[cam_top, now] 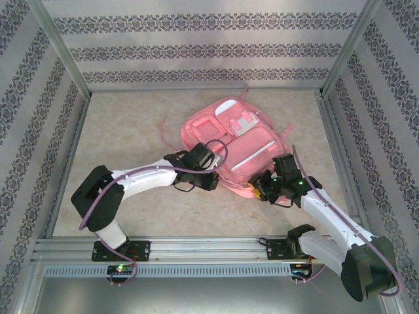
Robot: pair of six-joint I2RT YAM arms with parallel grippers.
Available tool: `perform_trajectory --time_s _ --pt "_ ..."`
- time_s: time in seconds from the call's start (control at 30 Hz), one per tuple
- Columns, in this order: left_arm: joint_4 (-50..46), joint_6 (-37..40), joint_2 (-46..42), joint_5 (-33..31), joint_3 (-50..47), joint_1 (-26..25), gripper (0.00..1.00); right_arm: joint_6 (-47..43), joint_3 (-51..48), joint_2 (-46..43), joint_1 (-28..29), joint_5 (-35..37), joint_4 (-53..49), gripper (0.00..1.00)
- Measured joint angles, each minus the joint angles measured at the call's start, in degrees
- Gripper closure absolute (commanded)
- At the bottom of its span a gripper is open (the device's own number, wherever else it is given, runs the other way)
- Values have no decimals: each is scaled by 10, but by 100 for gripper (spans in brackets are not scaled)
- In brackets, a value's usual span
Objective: Pack the student bag
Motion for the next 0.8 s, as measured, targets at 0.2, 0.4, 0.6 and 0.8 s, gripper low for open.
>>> perform_trajectory --time_s 0.2,0.4,0.6,0.8 --pt "1 -8 -36 -14 -33 14 100 -99 52 -9 -9 40 -82 60" --pt "1 -13 -54 -19 -57 25 100 -174 74 -3 -30 84 -134 60" --pt "2 -12 -73 -21 -77 34 100 -257 144 24 -36 171 -175 56" --pt "2 -13 -111 -21 -119 54 100 -312 185 35 -61 256 -178 48"
